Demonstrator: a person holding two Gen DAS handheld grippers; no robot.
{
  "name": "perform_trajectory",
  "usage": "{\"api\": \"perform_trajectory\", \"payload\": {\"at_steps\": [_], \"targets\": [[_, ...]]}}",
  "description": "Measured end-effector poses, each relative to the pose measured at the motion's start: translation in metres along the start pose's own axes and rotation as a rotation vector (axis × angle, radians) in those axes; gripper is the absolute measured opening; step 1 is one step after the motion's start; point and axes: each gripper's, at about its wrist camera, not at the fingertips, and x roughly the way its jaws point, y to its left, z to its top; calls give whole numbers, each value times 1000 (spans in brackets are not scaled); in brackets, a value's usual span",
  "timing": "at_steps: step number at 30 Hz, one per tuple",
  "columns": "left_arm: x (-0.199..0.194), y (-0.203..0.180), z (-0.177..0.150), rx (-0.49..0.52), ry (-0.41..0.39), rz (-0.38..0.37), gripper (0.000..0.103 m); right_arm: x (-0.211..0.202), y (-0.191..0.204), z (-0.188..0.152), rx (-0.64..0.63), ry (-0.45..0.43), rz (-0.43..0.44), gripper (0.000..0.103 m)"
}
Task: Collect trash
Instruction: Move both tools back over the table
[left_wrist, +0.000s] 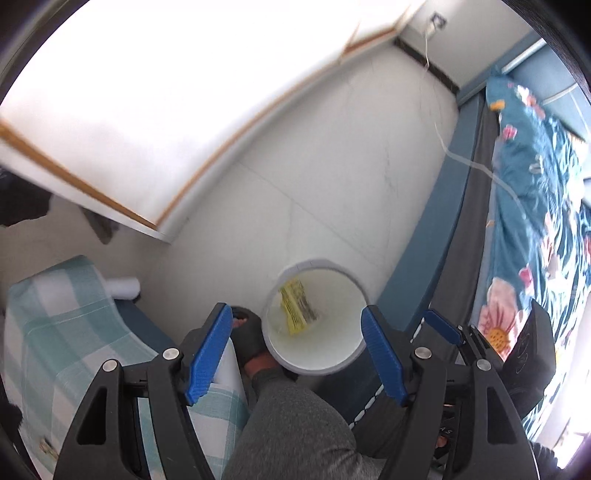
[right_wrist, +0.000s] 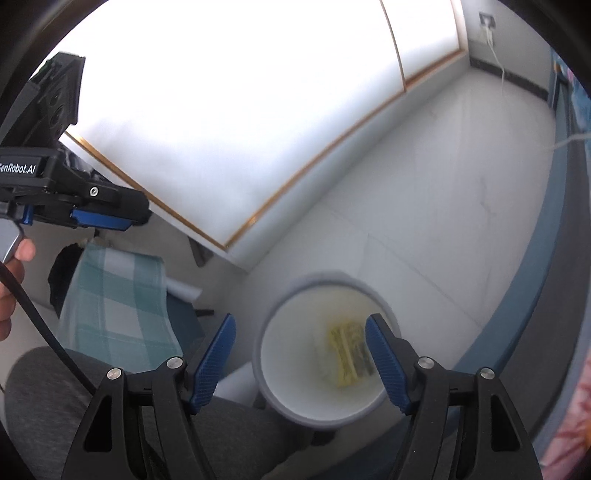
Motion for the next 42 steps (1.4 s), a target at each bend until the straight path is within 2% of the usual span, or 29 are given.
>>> {"api": "perform_trajectory", "payload": {"at_steps": [6,9,19,21,28,30,34,42], "targets": [[-69,24,-34,-107,-250,87,69,-44,27,20,-56,-114,29,75],[-96,40,-58,-179,-361,131,69,-67,53,28,-122,-176,47,78],[-161,91,-150,-385,-634,240,71,-126,151,27,-313,-339,184,83],[-174,96,-169,-425,-682,265,80,-134,174,22,-358,-359,212,84],[-199,127,-230,-546,-812,361,86,-158,240,-7,-496,-429,318,91],[-203,136,-252,-584,-843,401,94,-161,257,-15,-533,-435,350,92],[-204,157,-291,-661,-920,492,99,-157,297,-35,-634,-431,403,92],[-180,192,-347,-784,-932,561,100,-128,352,-82,-747,-334,508,93]]}}
